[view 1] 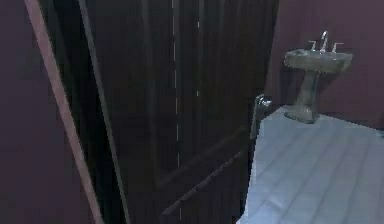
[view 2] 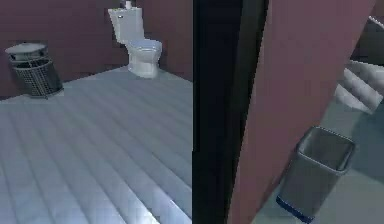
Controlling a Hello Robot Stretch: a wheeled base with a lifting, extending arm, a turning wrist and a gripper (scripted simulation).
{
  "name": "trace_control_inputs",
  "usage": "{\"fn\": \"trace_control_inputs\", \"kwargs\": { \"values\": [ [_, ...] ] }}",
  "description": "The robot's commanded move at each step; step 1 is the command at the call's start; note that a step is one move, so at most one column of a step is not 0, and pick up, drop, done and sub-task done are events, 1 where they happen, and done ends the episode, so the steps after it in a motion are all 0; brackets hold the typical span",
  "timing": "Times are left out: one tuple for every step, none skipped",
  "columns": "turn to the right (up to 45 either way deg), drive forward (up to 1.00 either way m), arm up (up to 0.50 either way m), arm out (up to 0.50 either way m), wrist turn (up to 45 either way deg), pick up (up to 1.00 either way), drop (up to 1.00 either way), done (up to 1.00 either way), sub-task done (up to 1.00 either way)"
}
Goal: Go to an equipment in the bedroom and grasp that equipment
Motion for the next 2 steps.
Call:
{"fn": "trace_control_inputs", "kwargs": {
  "values": [
    [36.0, 0.00, 0.00, 0.00, 0.0, 0.00, 0.00, 0.00, 0.00],
    [0.0, 1.00, 0.00, 0.00, 0.0, 0.00, 0.00, 0.00, 0.00]
  ]
}}
